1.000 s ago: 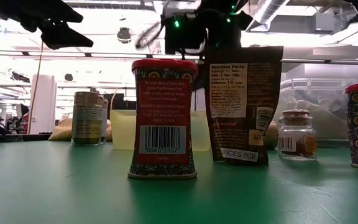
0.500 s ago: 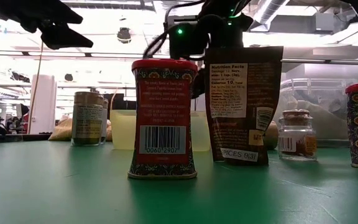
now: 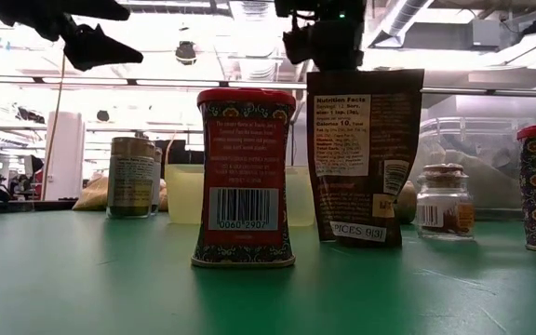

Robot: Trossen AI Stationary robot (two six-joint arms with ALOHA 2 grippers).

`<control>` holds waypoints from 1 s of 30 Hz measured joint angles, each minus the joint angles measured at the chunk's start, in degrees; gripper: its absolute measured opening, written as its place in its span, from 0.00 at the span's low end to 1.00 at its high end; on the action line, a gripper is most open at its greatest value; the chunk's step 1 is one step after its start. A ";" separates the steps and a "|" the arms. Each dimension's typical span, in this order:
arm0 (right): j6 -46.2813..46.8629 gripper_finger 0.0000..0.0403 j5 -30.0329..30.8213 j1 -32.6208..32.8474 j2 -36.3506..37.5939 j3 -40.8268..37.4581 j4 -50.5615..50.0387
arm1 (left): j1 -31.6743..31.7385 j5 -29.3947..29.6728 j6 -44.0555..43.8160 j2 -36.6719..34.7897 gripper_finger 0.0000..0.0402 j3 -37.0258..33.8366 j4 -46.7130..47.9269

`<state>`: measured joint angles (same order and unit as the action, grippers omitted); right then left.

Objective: Sort spices by type
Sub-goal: Put the brown seasoning bottle into the orange bin

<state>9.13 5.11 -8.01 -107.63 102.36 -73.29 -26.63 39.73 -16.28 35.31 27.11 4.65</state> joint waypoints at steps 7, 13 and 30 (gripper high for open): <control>-11.95 0.52 1.75 -9.82 -8.19 12.30 3.20 | 0.00 1.54 -0.45 2.97 0.97 -1.09 -3.26; -19.70 0.52 1.92 -16.80 -18.03 24.55 3.08 | 0.00 1.76 -2.64 3.72 0.97 -1.11 -3.13; -23.75 0.52 -2.39 -23.95 -29.69 31.85 3.23 | -0.10 1.69 -6.16 4.20 0.97 -1.13 -1.39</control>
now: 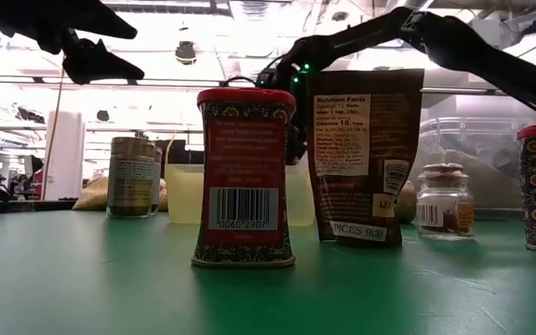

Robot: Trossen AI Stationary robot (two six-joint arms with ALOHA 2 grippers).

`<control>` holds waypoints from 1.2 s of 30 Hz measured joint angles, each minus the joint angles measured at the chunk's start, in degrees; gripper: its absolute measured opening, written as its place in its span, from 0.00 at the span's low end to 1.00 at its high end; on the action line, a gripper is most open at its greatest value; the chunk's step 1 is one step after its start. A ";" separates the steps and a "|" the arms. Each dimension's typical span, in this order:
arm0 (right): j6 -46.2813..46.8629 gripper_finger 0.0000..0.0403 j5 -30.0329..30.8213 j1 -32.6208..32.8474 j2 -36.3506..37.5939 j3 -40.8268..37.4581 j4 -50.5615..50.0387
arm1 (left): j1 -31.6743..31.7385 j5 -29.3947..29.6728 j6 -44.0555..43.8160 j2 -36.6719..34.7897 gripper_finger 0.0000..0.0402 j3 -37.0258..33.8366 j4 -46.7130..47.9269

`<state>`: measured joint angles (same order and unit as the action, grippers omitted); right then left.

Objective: Sort spices by type
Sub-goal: Put the brown seasoning bottle into the orange bin, then put the orange seasoning pack into the yellow bin

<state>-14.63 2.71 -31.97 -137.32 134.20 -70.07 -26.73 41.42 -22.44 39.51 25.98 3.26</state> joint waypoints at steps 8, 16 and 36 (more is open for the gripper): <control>-0.52 0.54 -2.79 -0.83 -0.43 -0.41 0.72 | -0.01 -0.01 -0.30 0.30 0.97 0.00 -0.19; -0.90 0.65 -5.98 -1.36 -3.27 -0.49 -2.07 | -0.01 -0.02 -0.65 1.23 0.97 -0.02 -0.11; -2.37 0.69 0.21 5.66 10.07 0.63 -6.97 | 0.04 0.01 -0.35 1.49 0.97 -0.02 0.22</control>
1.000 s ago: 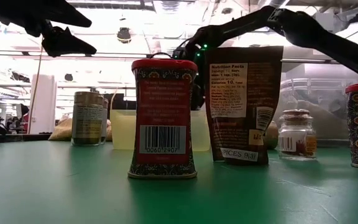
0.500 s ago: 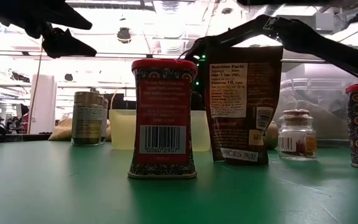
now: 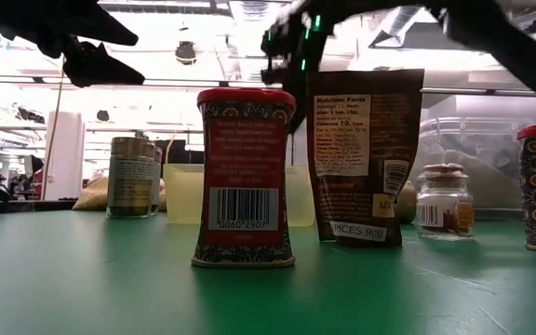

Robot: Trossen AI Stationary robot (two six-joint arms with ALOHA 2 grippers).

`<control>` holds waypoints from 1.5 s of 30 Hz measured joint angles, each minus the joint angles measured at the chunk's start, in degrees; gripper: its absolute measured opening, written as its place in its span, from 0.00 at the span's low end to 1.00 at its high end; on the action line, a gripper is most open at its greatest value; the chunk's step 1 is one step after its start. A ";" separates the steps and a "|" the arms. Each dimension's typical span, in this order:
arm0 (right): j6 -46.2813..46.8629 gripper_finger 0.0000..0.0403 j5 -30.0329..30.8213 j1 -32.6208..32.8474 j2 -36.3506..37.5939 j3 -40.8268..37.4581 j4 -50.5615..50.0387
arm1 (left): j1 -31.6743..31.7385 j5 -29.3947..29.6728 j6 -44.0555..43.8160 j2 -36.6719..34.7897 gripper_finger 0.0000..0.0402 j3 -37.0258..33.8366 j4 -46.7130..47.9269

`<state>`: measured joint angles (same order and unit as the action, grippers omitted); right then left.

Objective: Sort spices by type
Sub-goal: Put the orange seasoning pack into the yellow bin

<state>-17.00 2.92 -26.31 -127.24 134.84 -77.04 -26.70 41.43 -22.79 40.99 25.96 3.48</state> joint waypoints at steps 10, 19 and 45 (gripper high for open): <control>7.31 0.68 3.09 18.29 7.49 -4.83 -5.54 | 0.00 -0.01 1.91 -0.80 0.97 0.00 0.60; 20.56 0.68 1.43 31.64 8.31 -16.77 -6.67 | 0.00 -1.15 2.37 -1.79 0.97 1.68 2.37; 40.57 0.68 3.26 48.41 8.52 -20.42 -0.56 | 0.92 -1.16 10.68 -1.79 0.97 5.18 2.78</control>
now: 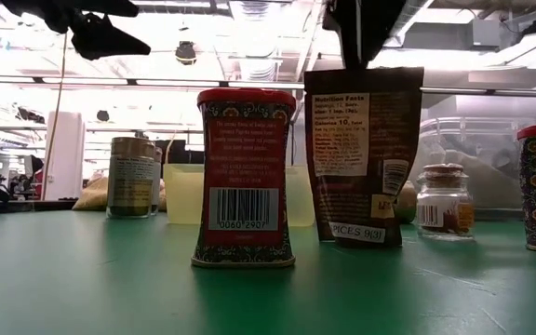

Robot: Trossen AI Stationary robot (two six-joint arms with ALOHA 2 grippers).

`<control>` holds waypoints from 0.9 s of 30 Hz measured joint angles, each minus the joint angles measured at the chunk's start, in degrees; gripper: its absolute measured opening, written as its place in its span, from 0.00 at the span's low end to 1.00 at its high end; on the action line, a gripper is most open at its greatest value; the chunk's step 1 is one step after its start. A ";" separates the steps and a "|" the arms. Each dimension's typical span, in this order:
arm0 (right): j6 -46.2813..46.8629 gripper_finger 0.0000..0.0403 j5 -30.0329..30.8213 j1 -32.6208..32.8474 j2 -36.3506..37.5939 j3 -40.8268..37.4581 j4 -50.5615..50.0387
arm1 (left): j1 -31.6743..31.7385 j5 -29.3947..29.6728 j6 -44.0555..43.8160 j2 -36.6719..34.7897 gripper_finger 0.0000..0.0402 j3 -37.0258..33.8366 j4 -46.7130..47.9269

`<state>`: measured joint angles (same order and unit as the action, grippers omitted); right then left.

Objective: Sort spices by type
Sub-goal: Put the orange seasoning pack into the yellow bin

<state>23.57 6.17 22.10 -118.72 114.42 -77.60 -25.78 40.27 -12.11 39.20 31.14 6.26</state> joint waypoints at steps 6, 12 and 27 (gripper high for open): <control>-0.02 0.68 0.00 0.83 0.25 3.14 3.11 | 0.00 0.94 0.99 0.00 0.97 0.00 -0.05; 0.02 0.68 -1.06 0.79 -0.63 2.02 2.75 | 0.00 1.35 0.66 -0.26 0.97 0.00 -0.37; -0.92 0.58 -3.55 -0.78 -5.52 1.50 1.02 | 0.00 2.20 -0.41 -2.86 0.97 0.00 -0.50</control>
<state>22.65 2.62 21.32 -124.25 115.92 -76.58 -25.78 42.47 -12.51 36.34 31.14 5.76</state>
